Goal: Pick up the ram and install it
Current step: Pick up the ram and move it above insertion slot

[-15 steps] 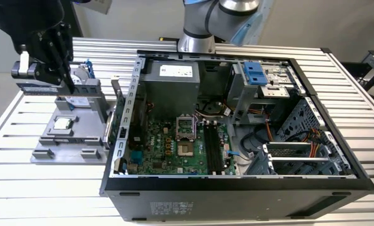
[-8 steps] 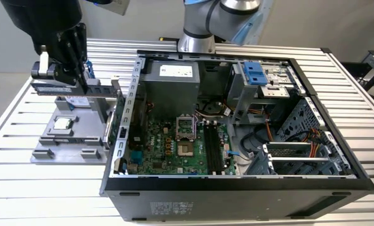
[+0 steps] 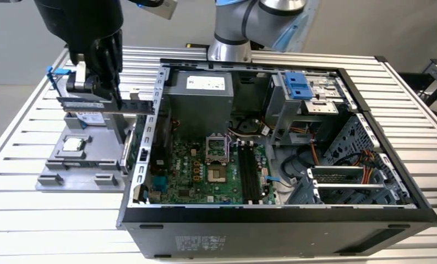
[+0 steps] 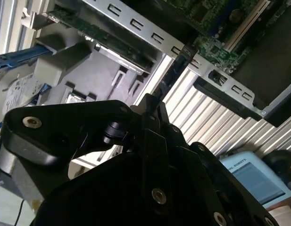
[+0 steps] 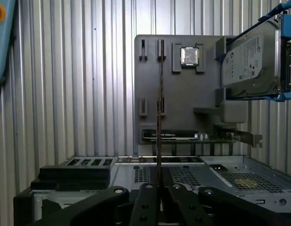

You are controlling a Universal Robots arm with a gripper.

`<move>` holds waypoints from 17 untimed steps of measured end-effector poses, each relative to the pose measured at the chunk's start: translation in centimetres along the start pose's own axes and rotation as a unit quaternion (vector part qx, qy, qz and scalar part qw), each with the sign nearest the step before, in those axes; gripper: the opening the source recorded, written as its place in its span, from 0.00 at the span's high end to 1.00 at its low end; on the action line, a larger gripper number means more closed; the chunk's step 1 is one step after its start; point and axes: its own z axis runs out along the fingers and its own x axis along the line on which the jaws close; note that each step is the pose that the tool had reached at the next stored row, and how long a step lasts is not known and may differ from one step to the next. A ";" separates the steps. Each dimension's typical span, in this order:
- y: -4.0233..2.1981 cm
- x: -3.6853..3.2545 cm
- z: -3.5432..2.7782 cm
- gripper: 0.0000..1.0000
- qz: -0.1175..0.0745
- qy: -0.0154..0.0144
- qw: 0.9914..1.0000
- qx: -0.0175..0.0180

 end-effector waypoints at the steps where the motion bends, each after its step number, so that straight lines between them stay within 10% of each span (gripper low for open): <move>1: -0.34 -0.01 0.00 1.00 0.000 0.000 1.000 0.000; 17: -5.78 -0.16 -0.15 1.00 0.000 0.000 1.000 -0.004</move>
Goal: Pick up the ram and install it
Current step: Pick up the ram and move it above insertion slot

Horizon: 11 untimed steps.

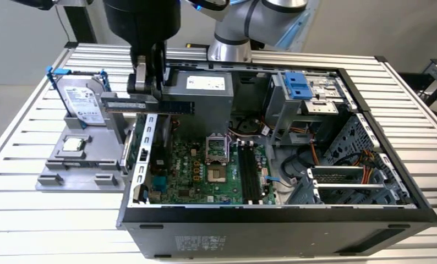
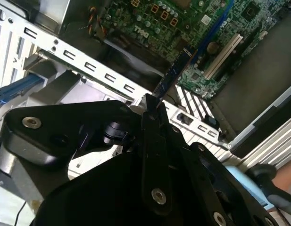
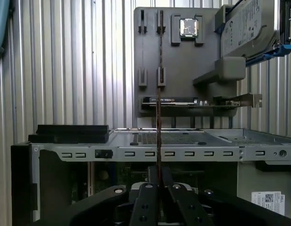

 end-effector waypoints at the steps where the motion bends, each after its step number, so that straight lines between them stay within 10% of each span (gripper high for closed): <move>1: -0.25 -0.01 -0.01 1.00 0.000 0.000 1.000 0.000; 11: -1.16 -0.03 -0.04 1.00 0.000 0.000 1.000 0.000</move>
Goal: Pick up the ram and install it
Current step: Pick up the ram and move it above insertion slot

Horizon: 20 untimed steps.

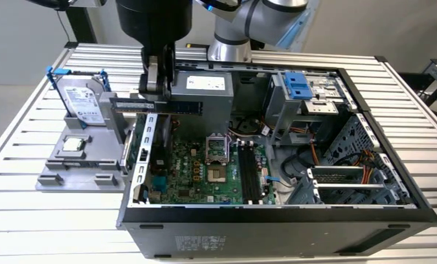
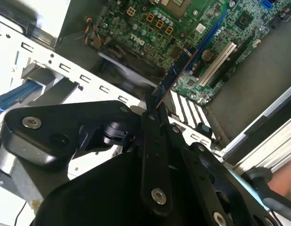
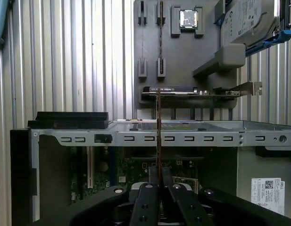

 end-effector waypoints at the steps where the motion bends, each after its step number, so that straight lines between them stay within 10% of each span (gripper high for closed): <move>1: -0.01 0.00 0.00 1.00 0.000 0.000 1.000 0.000; 9: -0.77 -0.02 -0.02 1.00 0.000 0.000 1.000 0.000; 20: -5.28 -0.15 -0.16 1.00 0.000 0.000 1.000 0.000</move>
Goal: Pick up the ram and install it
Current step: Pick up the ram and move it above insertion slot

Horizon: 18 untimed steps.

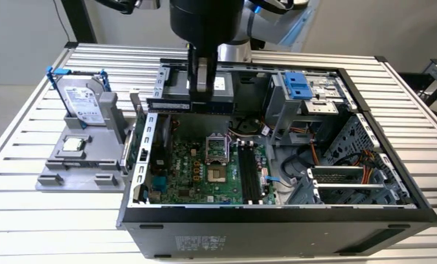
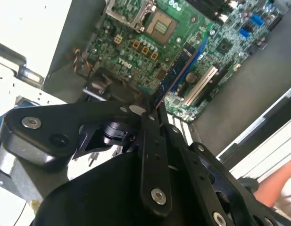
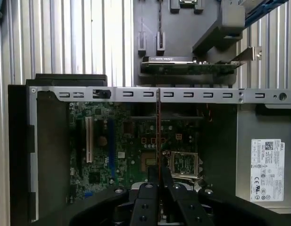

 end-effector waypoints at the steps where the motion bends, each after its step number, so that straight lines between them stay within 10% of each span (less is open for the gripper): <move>1: -0.43 -0.01 -0.01 1.00 0.000 0.000 1.000 0.000; 18: -6.57 -0.18 -0.14 1.00 0.000 0.000 1.000 0.000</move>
